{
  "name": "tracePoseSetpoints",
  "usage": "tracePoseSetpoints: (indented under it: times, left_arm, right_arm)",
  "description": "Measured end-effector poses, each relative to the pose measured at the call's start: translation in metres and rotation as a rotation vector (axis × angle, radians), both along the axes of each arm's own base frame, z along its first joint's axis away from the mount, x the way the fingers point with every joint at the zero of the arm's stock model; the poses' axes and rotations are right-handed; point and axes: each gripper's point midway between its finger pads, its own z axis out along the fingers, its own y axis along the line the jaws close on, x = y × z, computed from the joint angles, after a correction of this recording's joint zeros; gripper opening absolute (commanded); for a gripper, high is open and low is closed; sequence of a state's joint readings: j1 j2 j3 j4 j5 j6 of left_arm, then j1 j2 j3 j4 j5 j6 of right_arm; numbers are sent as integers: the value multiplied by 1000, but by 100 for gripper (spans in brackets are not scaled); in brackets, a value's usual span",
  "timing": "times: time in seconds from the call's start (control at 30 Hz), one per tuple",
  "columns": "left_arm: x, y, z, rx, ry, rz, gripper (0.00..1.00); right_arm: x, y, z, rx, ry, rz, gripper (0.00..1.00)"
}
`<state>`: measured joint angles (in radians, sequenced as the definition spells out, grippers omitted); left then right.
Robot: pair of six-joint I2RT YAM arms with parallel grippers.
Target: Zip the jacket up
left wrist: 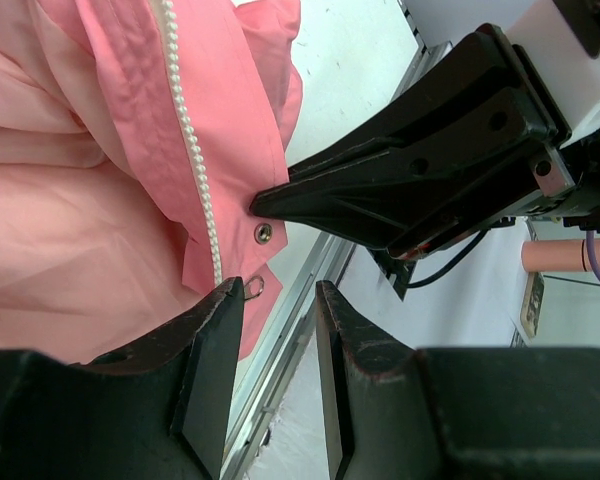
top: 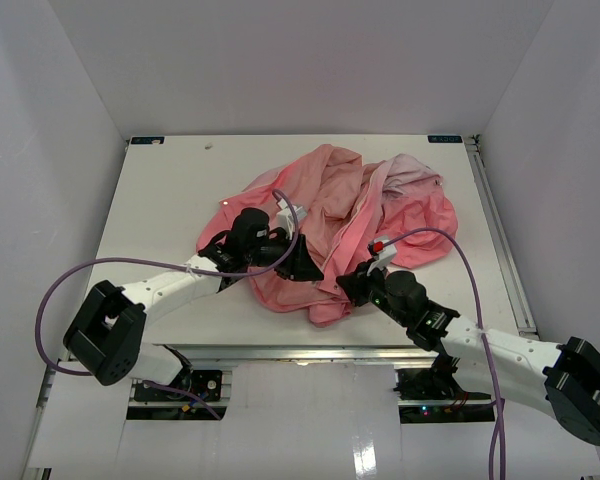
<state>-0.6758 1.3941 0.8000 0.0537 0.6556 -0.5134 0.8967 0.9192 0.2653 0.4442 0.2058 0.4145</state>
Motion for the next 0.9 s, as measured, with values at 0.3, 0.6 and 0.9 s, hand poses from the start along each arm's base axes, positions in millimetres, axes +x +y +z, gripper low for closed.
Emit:
tracePoseSetpoints:
  times: [0.3, 0.6, 0.9]
  left_arm:
    - [-8, -2, 2, -24, 8, -46, 46]
    - [1, 1, 9, -7, -37, 7, 50]
    - [22, -8, 8, 39, -63, 17, 51]
  right_arm:
    - [0, 0, -1, -1, 1, 0, 8]
    - [-1, 1, -1, -2, 3, 5, 8]
    - [-1, 1, 3, 7, -7, 12, 8]
